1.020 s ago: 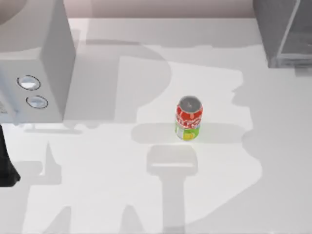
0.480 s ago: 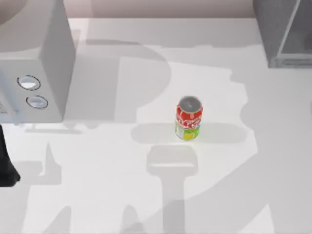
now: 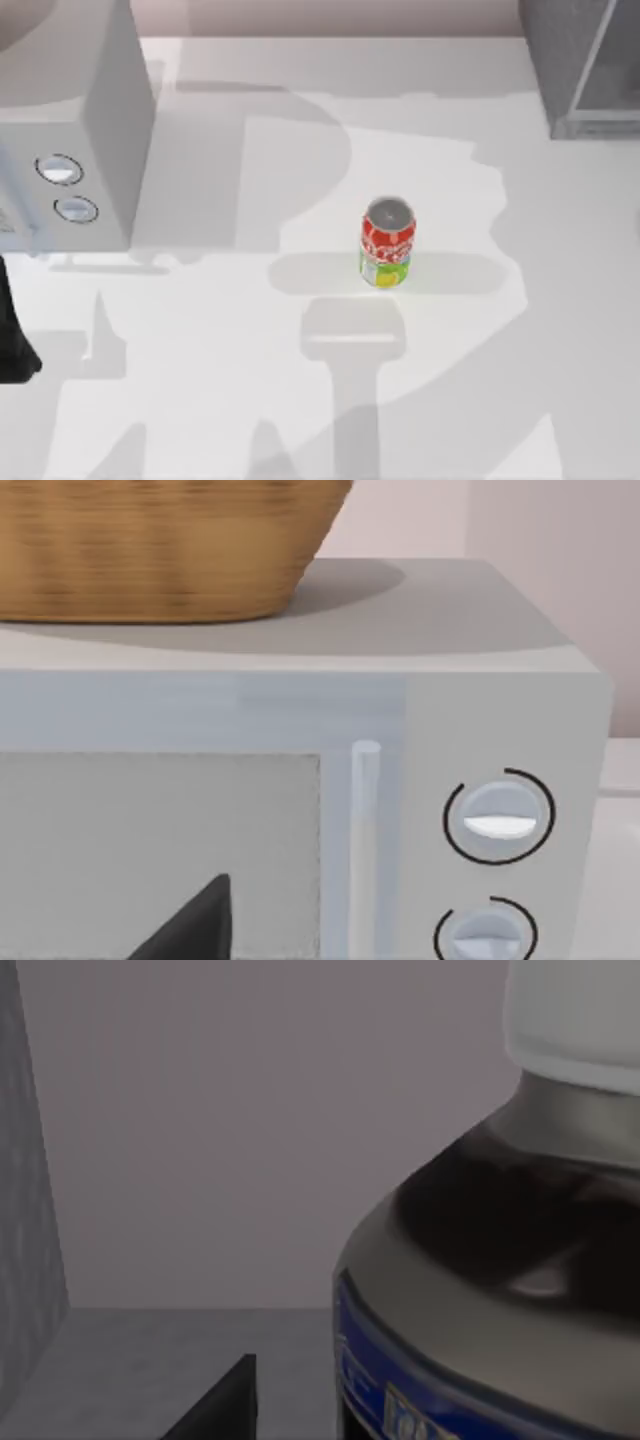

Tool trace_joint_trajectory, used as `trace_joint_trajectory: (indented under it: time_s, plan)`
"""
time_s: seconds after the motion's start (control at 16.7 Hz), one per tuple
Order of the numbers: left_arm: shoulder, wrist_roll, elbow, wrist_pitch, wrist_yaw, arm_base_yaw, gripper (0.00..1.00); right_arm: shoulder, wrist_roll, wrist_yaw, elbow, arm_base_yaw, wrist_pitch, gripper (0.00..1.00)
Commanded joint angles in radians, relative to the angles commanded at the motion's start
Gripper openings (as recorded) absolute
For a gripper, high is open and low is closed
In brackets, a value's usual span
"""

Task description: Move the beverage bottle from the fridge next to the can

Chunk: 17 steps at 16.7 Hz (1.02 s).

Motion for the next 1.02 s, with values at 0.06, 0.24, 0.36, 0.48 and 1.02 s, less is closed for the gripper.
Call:
trace_joint_trajectory:
  time_s: [0.06,0.24,0.36,0.48,1.02]
  plan:
    - [0.000,0.000,0.000,0.000,0.000,0.000,1.00,0.000,0.000,0.000,0.000,0.000,0.000,0.70]
    - [0.000,0.000,0.000,0.000,0.000,0.000,1.00,0.000,0.000,0.000,0.000,0.000,0.000,0.47]
    - [0.000,0.000,0.000,0.000,0.000,0.000,1.00,0.000,0.000,0.000,0.000,0.000,0.000,0.32]
    - [0.000,0.000,0.000,0.000,0.000,0.000,1.00,0.000,0.000,0.000,0.000,0.000,0.000,0.17]
    - [0.000,0.000,0.000,0.000,0.000,0.000,1.00,0.000,0.000,0.000,0.000,0.000,0.000,0.00]
